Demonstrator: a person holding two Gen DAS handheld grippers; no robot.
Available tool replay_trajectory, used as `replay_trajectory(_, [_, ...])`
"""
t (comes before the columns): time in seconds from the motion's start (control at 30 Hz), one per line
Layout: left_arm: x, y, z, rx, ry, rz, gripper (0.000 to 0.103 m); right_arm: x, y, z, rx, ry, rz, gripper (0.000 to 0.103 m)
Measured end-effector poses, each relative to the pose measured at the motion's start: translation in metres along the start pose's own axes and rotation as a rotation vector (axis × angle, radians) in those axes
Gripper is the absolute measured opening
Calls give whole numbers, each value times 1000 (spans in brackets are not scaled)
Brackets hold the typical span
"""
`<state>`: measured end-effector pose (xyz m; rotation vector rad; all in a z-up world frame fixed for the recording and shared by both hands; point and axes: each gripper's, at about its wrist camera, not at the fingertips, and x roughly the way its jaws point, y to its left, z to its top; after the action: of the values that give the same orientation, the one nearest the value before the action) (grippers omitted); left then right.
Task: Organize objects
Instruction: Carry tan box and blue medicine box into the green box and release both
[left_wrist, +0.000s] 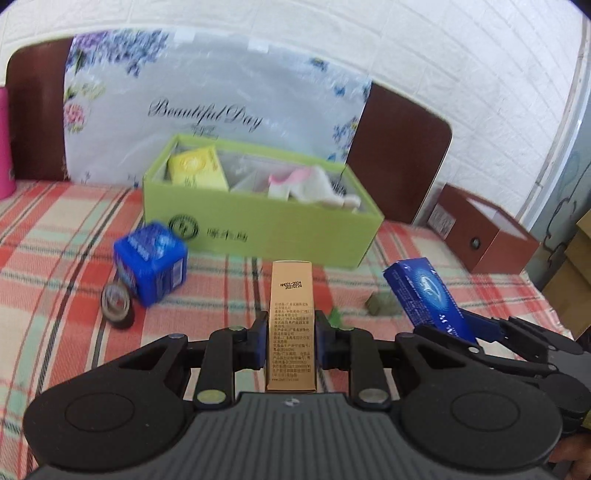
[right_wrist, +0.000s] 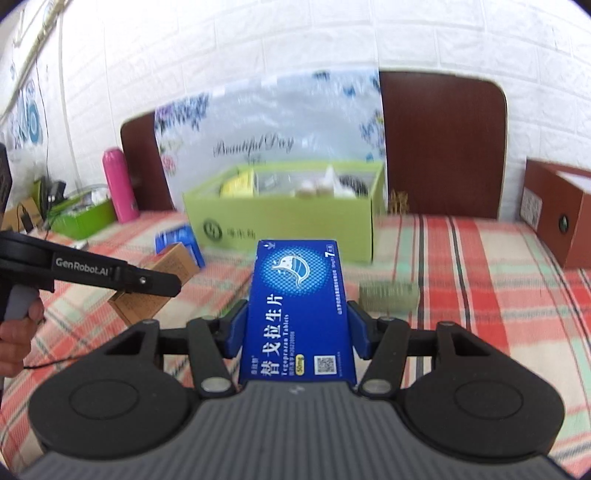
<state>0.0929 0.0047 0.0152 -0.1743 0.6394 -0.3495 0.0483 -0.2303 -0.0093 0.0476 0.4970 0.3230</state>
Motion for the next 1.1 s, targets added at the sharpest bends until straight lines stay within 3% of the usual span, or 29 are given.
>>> replay_trajectory(0.13, [-1,2,27,-18,-45,-37,25,8,2,24,-25,-58,7,55])
replay_trajectory(0.47, [14,4,98,-32,-158,-15,25,57,8,78,-84,-126,0,55])
replay_trajectory(0.7, [51,23,133,-67,-168,14,25,110,3,112,-104,-159,-12,55])
replay_trajectory(0.93, [105,42,142,-98,-134,31,25,174,-10,120,-107,-120,-48,55])
replay_trajectory(1.0, [121,48,138,-93,-138,47,31,193,-11,117,-122,-95,-48,55])
replay_trajectory(1.03, [128,51,135,-82,-119,66,47,202,-11,115,-142,-68,-46,61])
replay_trajectory(1.07, [134,54,131,-78,-100,97,60,212,-10,111,-170,-27,-46,81])
replay_trajectory(1.1, [137,57,126,-79,-90,130,60,216,-9,106,-191,-13,-58,87])
